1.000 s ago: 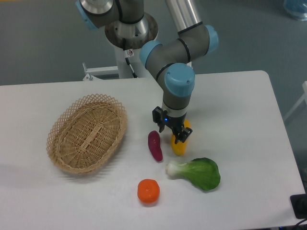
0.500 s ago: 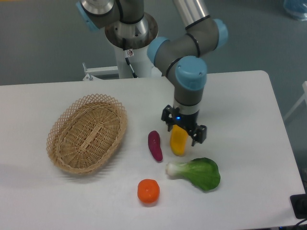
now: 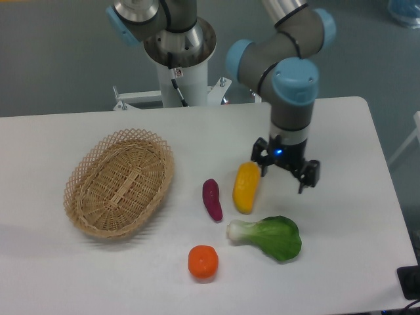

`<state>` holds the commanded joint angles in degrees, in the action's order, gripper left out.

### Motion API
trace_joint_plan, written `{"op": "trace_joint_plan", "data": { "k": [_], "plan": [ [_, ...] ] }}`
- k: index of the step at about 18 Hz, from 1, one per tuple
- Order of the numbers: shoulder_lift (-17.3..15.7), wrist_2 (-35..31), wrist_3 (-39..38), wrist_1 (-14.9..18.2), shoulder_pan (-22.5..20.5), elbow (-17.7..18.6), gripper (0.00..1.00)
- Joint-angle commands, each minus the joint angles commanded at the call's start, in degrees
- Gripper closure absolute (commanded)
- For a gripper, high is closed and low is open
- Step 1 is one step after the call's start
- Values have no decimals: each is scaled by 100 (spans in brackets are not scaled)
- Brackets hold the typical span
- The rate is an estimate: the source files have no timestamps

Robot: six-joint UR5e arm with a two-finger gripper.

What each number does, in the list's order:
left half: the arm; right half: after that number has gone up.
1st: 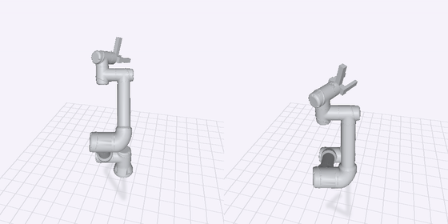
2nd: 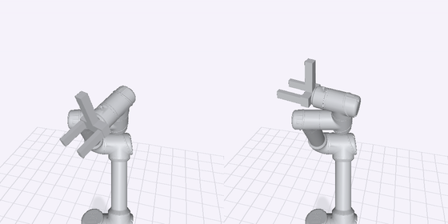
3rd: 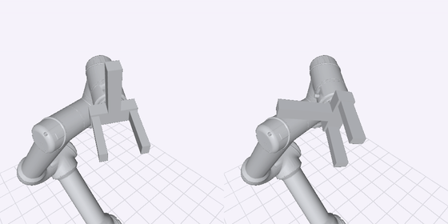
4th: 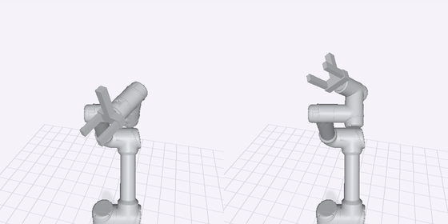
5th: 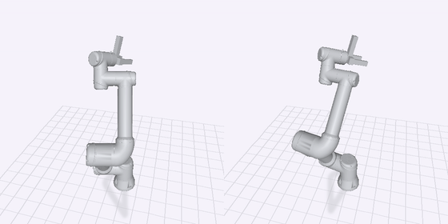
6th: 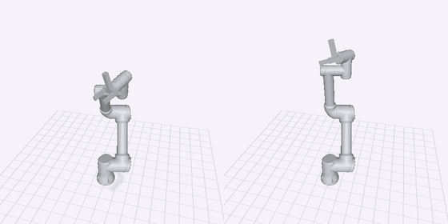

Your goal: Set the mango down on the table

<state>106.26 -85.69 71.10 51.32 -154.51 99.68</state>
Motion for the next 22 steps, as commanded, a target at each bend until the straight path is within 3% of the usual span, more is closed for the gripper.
{"op": "trace_joint_plan", "data": {
  "k": [4,7,11,22],
  "plan": [
    [123,-44,18,518,-44,-457,0],
    [184,-254,534,800,-106,-607,0],
    [307,-641,914,792,-150,-651,0],
    [404,-642,993,765,-150,-678,0]
  ]
}}
